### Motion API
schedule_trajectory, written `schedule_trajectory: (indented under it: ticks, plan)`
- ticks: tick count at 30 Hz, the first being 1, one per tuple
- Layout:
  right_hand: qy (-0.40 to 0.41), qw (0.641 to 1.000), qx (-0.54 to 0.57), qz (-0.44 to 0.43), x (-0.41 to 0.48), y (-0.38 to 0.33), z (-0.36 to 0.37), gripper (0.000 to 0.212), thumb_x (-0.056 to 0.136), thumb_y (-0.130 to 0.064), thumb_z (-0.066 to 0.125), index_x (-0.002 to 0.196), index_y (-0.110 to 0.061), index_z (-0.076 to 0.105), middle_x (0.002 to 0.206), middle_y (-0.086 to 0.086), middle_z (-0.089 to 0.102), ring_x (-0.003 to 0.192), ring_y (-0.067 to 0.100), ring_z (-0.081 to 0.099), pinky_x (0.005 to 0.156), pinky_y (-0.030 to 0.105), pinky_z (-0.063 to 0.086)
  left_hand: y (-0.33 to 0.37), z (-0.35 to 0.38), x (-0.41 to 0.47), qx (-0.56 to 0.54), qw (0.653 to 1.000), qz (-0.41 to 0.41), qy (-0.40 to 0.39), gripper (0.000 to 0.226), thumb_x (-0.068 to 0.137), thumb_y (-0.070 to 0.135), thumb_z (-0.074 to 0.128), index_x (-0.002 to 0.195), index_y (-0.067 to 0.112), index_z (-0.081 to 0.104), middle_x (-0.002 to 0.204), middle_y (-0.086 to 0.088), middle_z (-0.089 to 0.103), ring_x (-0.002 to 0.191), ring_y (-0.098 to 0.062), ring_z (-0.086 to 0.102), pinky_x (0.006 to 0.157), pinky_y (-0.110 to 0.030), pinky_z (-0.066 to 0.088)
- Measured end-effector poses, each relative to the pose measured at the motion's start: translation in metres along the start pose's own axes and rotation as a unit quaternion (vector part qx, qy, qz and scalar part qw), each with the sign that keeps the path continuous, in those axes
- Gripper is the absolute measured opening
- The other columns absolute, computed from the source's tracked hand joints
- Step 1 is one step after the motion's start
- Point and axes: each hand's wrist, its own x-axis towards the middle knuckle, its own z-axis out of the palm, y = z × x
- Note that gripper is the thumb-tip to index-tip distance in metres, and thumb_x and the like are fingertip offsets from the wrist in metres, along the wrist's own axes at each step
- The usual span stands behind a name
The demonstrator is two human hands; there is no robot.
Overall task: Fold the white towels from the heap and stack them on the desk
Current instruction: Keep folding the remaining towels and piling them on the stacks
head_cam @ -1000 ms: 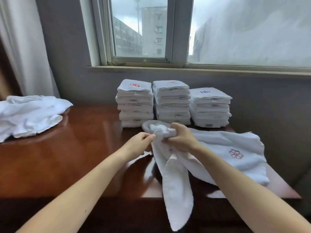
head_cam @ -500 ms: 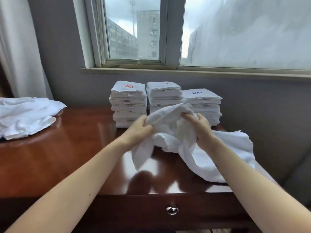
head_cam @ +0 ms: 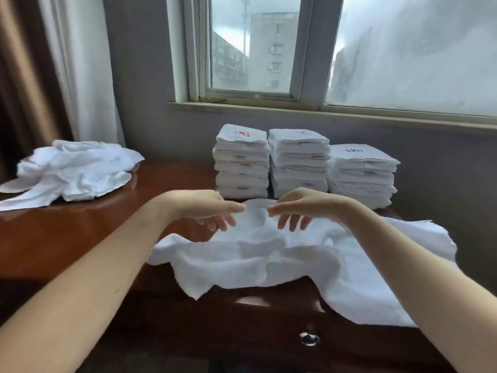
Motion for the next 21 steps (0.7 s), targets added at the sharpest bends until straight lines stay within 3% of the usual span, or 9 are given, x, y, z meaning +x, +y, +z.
schedule_trajectory:
  ticks: [2,4,6,8,11,13,16,19,21]
  plan:
    - [0.085,0.996,-0.006,-0.033,0.019,-0.012,0.012,0.016,0.094,-0.036,0.061,0.097,-0.024,0.072,0.085,-0.004,0.076,0.074,0.009,0.068,0.058,0.019,0.05,-0.011,0.011,0.01,-0.012,0.997,-0.003,0.072,0.04,0.1,0.05,0.043,0.098,0.023,0.073,0.096,0.005,0.074,0.085,-0.012,0.068,0.07,-0.025,0.05]
    - [0.12,0.99,-0.006,-0.071,0.038,-0.023,0.025,0.01,0.093,-0.026,0.062,0.093,-0.027,0.072,0.082,-0.006,0.075,0.078,0.008,0.068,0.058,0.016,0.05,-0.024,0.018,0.019,0.027,0.99,-0.014,0.135,0.027,0.098,0.038,0.048,0.1,0.023,0.071,0.101,0.005,0.072,0.089,-0.011,0.065,0.078,-0.03,0.053]
    - [0.139,0.984,-0.052,-0.101,0.059,-0.031,0.038,0.014,0.092,-0.021,0.062,0.099,-0.024,0.075,0.093,-0.008,0.075,0.089,0.01,0.068,0.074,0.021,0.054,-0.036,0.025,0.024,0.064,0.986,-0.037,0.152,0.023,0.094,0.037,0.055,0.107,0.025,0.069,0.107,0.007,0.07,0.096,-0.013,0.065,0.085,-0.034,0.054]
    - [0.138,0.972,-0.148,-0.12,0.079,-0.035,0.051,0.025,0.092,-0.016,0.06,0.112,-0.024,0.072,0.112,-0.006,0.071,0.105,0.012,0.065,0.092,0.029,0.051,-0.047,0.032,0.029,0.057,0.99,-0.047,0.12,0.028,0.089,0.044,0.063,0.102,0.02,0.07,0.098,0.002,0.072,0.09,-0.017,0.067,0.08,-0.035,0.053]
    - [0.079,0.956,-0.26,-0.112,0.105,-0.033,0.065,0.051,0.088,-0.005,0.052,0.131,-0.032,0.06,0.131,-0.011,0.062,0.12,0.014,0.056,0.096,0.036,0.049,-0.057,0.038,0.032,0.019,0.997,-0.039,0.068,0.032,0.078,0.046,0.071,0.067,0.017,0.064,0.059,0.003,0.055,0.053,-0.017,0.05,0.051,-0.027,0.037]
    - [0.028,0.937,-0.331,-0.106,0.118,-0.031,0.07,0.063,0.083,-0.002,0.049,0.134,-0.038,0.055,0.134,-0.014,0.057,0.123,0.015,0.048,0.091,0.038,0.05,-0.061,0.039,0.034,0.005,0.998,-0.04,0.054,0.029,0.074,0.04,0.072,0.071,0.012,0.066,0.059,0.003,0.053,0.053,-0.016,0.045,0.051,-0.026,0.034]
    - [0.005,0.915,-0.389,-0.111,0.133,-0.03,0.07,0.044,0.084,-0.009,0.055,0.12,-0.033,0.061,0.126,-0.009,0.056,0.126,0.016,0.046,0.082,0.032,0.046,-0.064,0.038,0.034,-0.038,0.998,-0.034,0.022,0.018,0.073,0.031,0.071,0.078,0.015,0.065,0.067,0.0,0.054,0.059,-0.018,0.046,0.054,-0.028,0.036]
    - [0.087,0.901,-0.399,-0.143,0.134,-0.03,0.06,0.022,0.089,-0.019,0.059,0.107,-0.031,0.063,0.11,-0.006,0.064,0.108,0.022,0.055,0.07,0.027,0.033,-0.066,0.029,0.034,-0.067,0.996,-0.026,0.05,0.018,0.07,0.026,0.07,0.08,0.014,0.063,0.069,0.0,0.058,0.057,-0.018,0.051,0.05,-0.029,0.039]
    - [0.216,0.891,-0.339,-0.21,0.128,-0.032,0.049,0.018,0.087,-0.018,0.06,0.102,-0.025,0.065,0.101,-0.002,0.068,0.098,0.026,0.059,0.071,0.024,0.029,-0.066,0.018,0.036,-0.052,0.987,-0.003,0.151,0.013,0.072,0.025,0.068,0.081,0.02,0.06,0.073,0.004,0.06,0.062,-0.018,0.055,0.053,-0.032,0.042]
